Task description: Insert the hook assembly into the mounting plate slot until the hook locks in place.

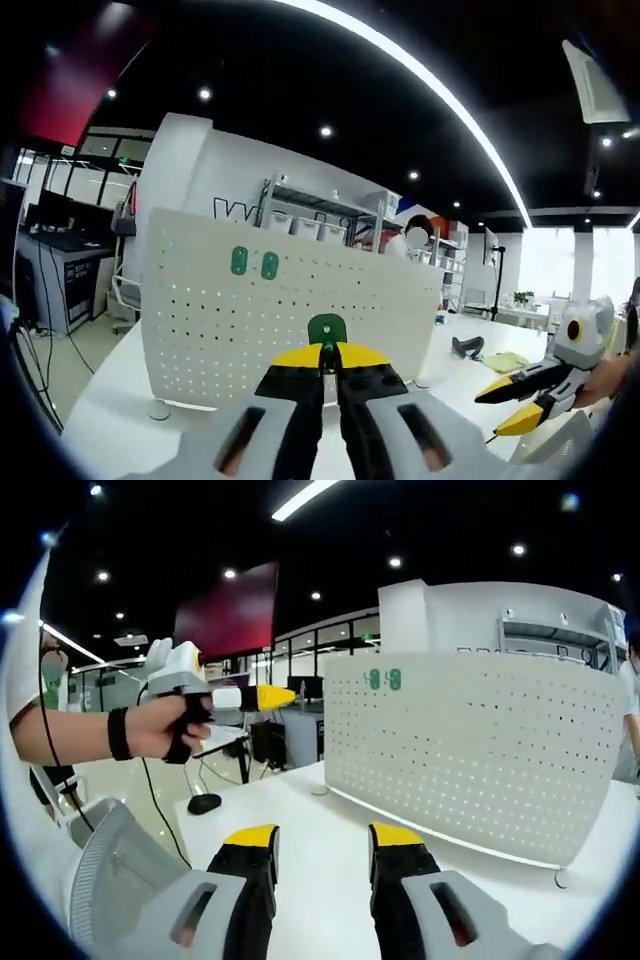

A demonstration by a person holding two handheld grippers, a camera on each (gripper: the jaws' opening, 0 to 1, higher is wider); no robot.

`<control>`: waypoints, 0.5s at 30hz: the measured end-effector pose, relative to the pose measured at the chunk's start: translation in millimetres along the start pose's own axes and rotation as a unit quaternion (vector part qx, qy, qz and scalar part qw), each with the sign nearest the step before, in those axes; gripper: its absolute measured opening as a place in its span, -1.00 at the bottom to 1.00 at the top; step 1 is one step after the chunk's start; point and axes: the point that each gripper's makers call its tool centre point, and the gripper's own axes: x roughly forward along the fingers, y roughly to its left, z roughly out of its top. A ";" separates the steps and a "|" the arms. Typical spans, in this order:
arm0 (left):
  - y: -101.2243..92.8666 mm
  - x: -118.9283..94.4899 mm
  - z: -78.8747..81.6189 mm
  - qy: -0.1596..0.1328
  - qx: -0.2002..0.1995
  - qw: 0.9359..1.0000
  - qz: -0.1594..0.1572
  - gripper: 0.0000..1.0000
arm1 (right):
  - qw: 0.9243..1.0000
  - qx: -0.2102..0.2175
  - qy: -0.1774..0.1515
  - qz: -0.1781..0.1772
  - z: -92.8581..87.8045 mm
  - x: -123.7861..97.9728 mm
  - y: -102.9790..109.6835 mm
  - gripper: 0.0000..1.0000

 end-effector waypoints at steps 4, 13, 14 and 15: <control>6.2 5.5 5.8 -0.003 0.016 1.000 0.015 -0.93 | 1.000 0.000 0.000 -0.001 -2.2 -4.8 -1.2 -0.17; 35.1 24.2 15.1 0.004 0.039 0.997 0.073 -0.94 | 1.000 0.017 0.002 -0.002 -11.7 -21.0 -11.1 -0.12; 40.0 26.9 17.3 0.001 0.048 0.995 0.083 -0.94 | 1.000 0.016 0.000 -0.001 -10.8 -22.6 -11.5 -0.11; 41.3 29.2 17.7 0.002 0.046 0.995 0.084 -0.94 | 1.000 0.012 -0.005 -0.004 -9.1 -24.6 -13.8 -0.10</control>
